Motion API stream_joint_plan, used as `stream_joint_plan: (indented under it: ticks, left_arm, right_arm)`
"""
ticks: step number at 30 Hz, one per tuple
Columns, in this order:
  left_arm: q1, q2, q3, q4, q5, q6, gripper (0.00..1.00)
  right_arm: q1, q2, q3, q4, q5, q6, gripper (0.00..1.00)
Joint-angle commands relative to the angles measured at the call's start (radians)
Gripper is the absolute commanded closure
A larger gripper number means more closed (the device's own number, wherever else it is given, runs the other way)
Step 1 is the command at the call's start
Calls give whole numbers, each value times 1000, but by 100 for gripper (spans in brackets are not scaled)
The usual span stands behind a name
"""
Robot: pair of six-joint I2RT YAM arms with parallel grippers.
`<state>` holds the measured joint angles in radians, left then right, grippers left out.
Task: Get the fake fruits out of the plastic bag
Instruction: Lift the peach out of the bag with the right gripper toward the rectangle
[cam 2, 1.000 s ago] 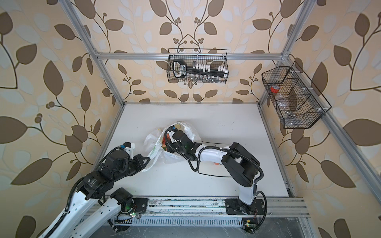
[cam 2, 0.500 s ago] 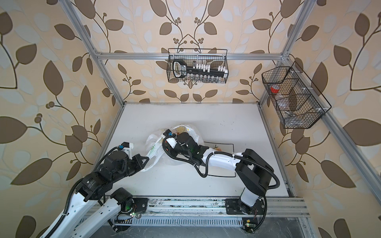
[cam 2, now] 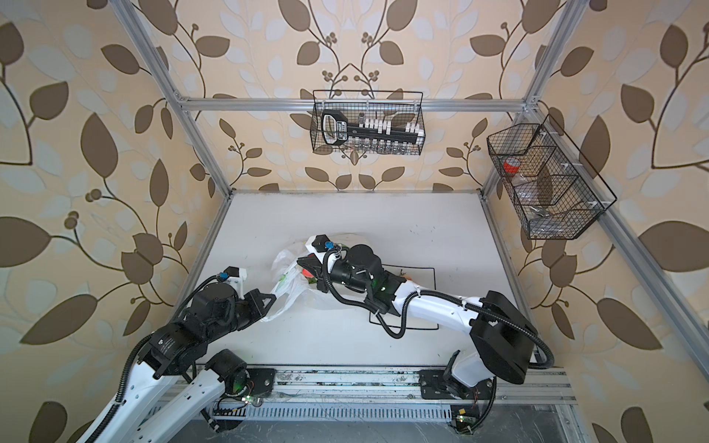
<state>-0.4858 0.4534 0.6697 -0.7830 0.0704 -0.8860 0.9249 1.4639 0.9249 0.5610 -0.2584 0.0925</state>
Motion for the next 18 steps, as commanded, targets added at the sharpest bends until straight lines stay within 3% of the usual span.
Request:
stream_joint_plan:
  ticks: [1, 8, 13, 18]
  left_arm:
    - [-10, -6, -4, 13, 0, -1, 100]
    - [-10, -5, -4, 28, 14, 2, 100]
    - [-10, -15, -9, 29, 17, 2, 100]
    - [-9, -24, -12, 31, 26, 1, 100]
  right_arm:
    - [2, -100, -26, -14, -11, 95, 94]
    - [-21, -367, -89, -342, 204, 247, 96]
    - [-178, -589, -187, -638, 398, 405, 96]
    - [-337, -728, -323, -776, 553, 500, 96]
